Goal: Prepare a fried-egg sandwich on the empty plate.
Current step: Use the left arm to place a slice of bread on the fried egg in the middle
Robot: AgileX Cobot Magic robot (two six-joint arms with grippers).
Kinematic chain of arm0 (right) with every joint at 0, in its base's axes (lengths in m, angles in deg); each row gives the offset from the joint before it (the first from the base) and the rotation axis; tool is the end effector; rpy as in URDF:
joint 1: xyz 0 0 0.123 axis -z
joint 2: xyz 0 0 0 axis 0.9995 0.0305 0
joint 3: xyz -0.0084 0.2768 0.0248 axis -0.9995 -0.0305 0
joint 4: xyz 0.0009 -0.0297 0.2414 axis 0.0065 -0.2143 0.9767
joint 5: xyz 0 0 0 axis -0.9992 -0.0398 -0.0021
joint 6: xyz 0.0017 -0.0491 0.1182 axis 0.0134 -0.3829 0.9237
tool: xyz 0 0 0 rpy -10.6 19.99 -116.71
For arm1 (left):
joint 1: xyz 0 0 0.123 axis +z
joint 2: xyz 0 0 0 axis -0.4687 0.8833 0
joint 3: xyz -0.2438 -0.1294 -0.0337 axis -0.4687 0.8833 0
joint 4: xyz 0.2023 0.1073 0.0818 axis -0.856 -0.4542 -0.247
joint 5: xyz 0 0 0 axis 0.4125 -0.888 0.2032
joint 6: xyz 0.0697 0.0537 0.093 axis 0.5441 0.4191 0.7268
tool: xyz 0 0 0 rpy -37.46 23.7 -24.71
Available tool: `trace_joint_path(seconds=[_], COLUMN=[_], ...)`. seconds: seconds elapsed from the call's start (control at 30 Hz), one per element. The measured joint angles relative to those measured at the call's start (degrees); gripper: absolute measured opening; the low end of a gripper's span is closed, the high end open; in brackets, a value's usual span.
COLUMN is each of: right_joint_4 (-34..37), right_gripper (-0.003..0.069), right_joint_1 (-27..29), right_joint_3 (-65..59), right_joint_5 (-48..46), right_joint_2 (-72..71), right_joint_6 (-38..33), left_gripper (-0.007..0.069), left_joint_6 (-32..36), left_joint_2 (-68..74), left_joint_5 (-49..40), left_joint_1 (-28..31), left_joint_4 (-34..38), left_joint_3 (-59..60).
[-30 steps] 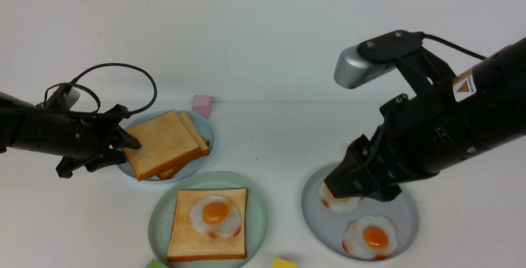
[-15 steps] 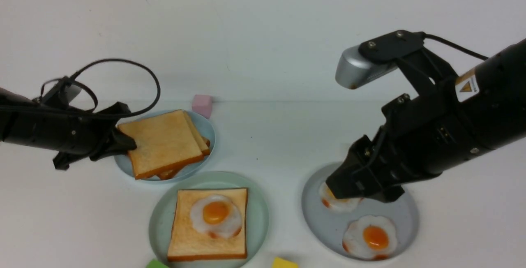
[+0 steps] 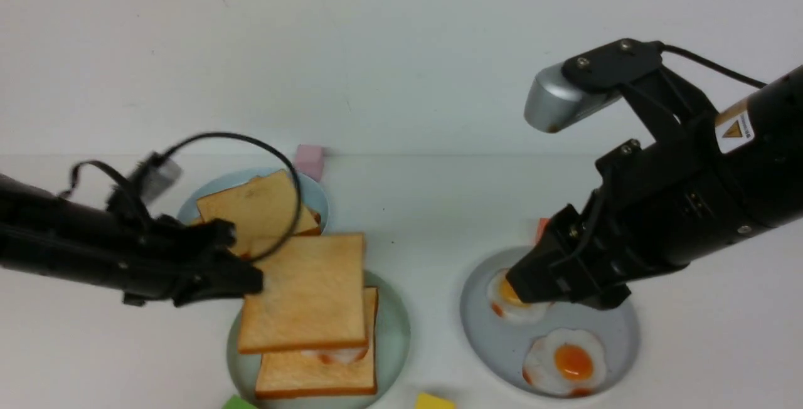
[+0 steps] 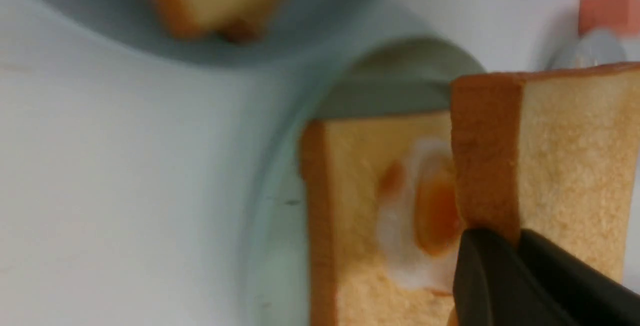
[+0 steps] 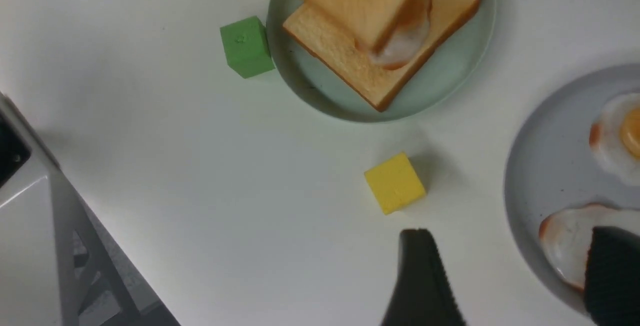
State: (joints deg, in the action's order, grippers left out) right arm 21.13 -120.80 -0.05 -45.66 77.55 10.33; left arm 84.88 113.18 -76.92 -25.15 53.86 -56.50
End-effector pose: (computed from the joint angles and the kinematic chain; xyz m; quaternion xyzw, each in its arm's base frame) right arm 0.2137 0.1829 0.3232 -0.3417 0.8760 0.2176 0.2616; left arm 0.3196 -0.0652 0.1545 -0.0301 0.9203 -0.3389 0.1932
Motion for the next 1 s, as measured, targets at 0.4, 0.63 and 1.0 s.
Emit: trace_joint_path(seconds=[0.4,0.63,1.0], right_joint_4=[-0.1,-0.1,-0.1], right_gripper=[0.0444,0.0444,0.044], right_joint_1=[0.0,0.0,0.0], right_joint_3=[0.0,0.0,0.0], right_joint_5=[0.3,0.2,-0.2], right_joint_2=[0.0,0.0,0.0], right_joint_6=[0.0,0.1,0.1], left_gripper=[0.0009,0.0009,0.0083], left_joint_6=[-3.5,-3.7,-6.6], left_joint_2=[2.5,2.5,2.4], left_joint_5=[8.0,8.2,8.6], left_joint_1=[-6.9,-6.9,-6.9], left_joint_4=[-4.0,-4.8,-6.6], left_joint_3=[0.1,0.1,0.1])
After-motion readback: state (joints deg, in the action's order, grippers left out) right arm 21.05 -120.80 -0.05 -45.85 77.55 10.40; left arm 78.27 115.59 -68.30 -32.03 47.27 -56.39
